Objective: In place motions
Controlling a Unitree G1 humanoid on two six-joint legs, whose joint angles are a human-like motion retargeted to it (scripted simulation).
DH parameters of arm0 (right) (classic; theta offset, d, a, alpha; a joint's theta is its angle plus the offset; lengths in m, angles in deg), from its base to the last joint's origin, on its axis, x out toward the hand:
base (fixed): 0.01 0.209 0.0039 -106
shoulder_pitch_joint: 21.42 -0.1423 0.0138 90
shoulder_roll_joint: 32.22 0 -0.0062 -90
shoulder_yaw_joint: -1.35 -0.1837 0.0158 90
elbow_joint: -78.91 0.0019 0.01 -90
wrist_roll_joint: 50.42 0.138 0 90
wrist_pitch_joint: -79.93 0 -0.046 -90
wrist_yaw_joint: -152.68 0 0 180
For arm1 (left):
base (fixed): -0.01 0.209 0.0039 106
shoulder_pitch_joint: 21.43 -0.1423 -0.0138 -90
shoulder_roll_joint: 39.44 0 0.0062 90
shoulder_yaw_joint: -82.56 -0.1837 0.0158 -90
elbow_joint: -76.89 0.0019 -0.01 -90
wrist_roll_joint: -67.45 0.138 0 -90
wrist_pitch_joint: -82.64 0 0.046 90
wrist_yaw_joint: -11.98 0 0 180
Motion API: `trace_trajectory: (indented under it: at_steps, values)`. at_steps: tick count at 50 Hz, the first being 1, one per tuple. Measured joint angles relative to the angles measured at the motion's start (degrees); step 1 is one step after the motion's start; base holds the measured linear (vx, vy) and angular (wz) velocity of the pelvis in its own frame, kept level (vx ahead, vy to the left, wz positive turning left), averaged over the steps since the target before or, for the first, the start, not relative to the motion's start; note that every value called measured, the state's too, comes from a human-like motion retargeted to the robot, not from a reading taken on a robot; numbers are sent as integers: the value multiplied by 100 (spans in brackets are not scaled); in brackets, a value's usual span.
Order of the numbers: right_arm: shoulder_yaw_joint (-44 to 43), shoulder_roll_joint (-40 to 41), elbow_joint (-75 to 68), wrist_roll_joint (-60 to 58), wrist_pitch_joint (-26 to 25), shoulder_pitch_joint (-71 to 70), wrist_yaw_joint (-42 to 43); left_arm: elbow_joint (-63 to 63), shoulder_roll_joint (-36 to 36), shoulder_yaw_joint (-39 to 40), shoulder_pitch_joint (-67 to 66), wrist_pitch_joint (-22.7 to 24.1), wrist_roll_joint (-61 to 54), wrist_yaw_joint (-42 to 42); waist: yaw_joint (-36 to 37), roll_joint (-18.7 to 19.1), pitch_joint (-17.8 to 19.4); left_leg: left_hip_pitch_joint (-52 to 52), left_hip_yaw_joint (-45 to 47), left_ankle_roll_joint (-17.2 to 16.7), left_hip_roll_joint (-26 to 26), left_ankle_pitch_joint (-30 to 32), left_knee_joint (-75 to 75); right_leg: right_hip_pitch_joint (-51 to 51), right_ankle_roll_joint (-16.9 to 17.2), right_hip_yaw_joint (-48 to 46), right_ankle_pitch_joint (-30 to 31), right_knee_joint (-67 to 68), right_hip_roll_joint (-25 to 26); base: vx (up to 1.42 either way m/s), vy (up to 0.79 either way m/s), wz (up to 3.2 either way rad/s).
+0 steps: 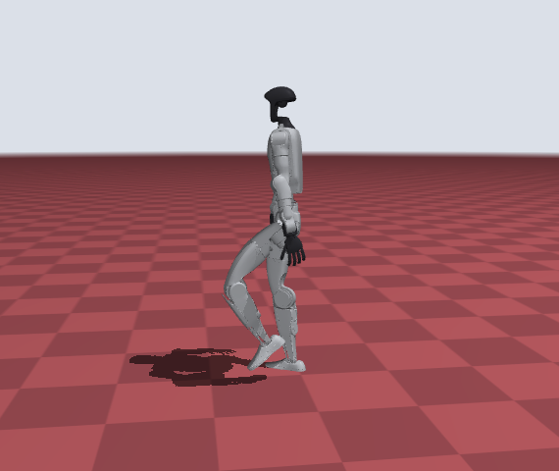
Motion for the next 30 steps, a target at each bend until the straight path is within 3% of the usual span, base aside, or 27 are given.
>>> trace_trajectory:
  at_steps: [5,9,14,16,18,20,22,25,27,30]
  values:
    - [103,1,682,-35,251,-238,117,224,7,162,-606,-99,443,46,434,-163,-111,-1420,35,94,112,-370,1340,-26,-138,71,177,-140,-117,9,1,-48]
    - [79,77,1110,158,442,-288,-47,224,25,202,-938,-285,453,119,508,-206,-96,-1189,139,51,80,-374,1000,43,-158,35,207,-206,-143,2,1,-20]
    - [8,229,1126,239,599,22,24,224,52,249,-1070,-393,395,86,199,-4,-381,367,-145,-318,-522,-169,-889,177,-43,-130,205,-394,0,11,2,27]
    - [19,271,1003,223,560,298,51,221,66,257,-1089,-334,375,66,136,62,-655,1256,-250,-515,-911,-3,-2217,116,10,-127,166,-400,47,21,1,-15]
    - [-37,256,729,133,513,553,23,223,21,237,-968,-314,339,61,120,165,-671,2537,-235,-584,-1303,426,-4085,185,59,-31,-51,-129,128,24,2,-35]
    - [-104,216,408,18,437,808,-34,224,-32,184,-809,-265,277,24,141,335,-651,3597,-349,-588,-1573,-744,-5739,164,102,201,-256,288,344,26,1,-15]
    - [-234,101,6,-192,342,1028,-86,167,-47,38,-613,-262,185,26,-325,545,-781,4183,445,-452,-1218,-1370,-6624,-43,292,-151,3,829,386,20,6,103]
    - [-429,-11,-527,-423,-1,1041,20,-28,-81,6,97,-390,98,114,-444,833,-861,3586,-260,-507,-1136,-933,-7006,-1489,794,-38,1496,2899,133,-30,8,-10]
    - [-587,-79,-857,-143,-125,980,320,-525,-146,-182,499,-337,21,146,-652,765,-374,3672,-280,-529,-1085,-791,-7099,-2431,1022,655,1465,4578,156,-44,10,16]
    - [-692,-264,-1320,226,-169,977,303,-1180,-478,-893,1002,-260,-145,488,-855,781,-181,3564,-60,-557,-1014,-666,-7207,-3627,901,700,841,6477,-269,-27,6,38]
